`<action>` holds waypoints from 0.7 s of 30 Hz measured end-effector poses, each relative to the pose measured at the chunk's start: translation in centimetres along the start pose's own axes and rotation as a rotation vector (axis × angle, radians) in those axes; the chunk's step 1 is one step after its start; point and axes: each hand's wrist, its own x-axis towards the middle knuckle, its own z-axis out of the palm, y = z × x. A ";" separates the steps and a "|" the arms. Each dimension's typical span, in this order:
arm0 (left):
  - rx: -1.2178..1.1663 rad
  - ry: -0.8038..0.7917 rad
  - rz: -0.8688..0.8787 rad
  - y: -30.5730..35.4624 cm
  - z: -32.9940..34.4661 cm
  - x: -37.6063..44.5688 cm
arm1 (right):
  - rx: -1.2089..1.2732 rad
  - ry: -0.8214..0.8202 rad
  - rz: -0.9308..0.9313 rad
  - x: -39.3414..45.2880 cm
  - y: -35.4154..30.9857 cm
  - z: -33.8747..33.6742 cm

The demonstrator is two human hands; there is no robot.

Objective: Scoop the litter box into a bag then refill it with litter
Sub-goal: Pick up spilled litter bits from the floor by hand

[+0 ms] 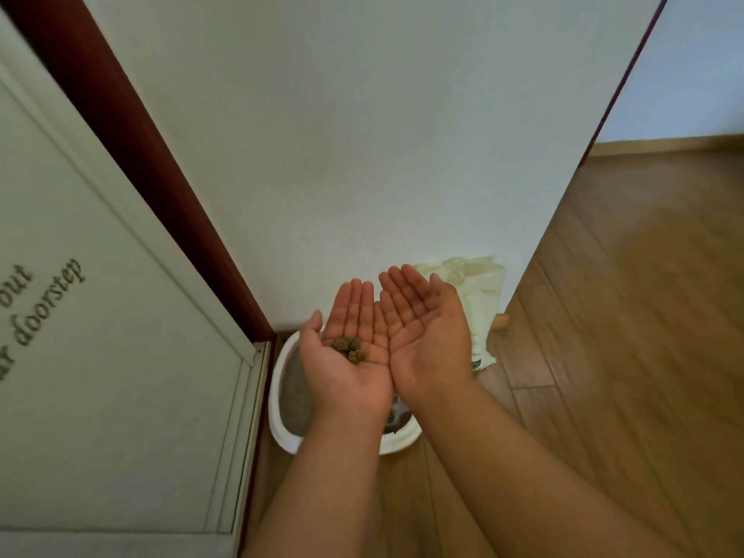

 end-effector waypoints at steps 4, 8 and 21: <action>0.018 -0.004 -0.017 1.9 10.3 -6.8 | 0.031 0.019 -0.004 -6.2 -6.3 8.4; 0.022 -0.018 -0.042 3.8 20.8 -14.1 | 0.025 0.026 -0.033 -13.1 -13.0 17.4; 0.064 -0.172 -0.016 7.5 42.5 -35.2 | 0.020 -0.094 -0.158 -33.1 -28.0 35.1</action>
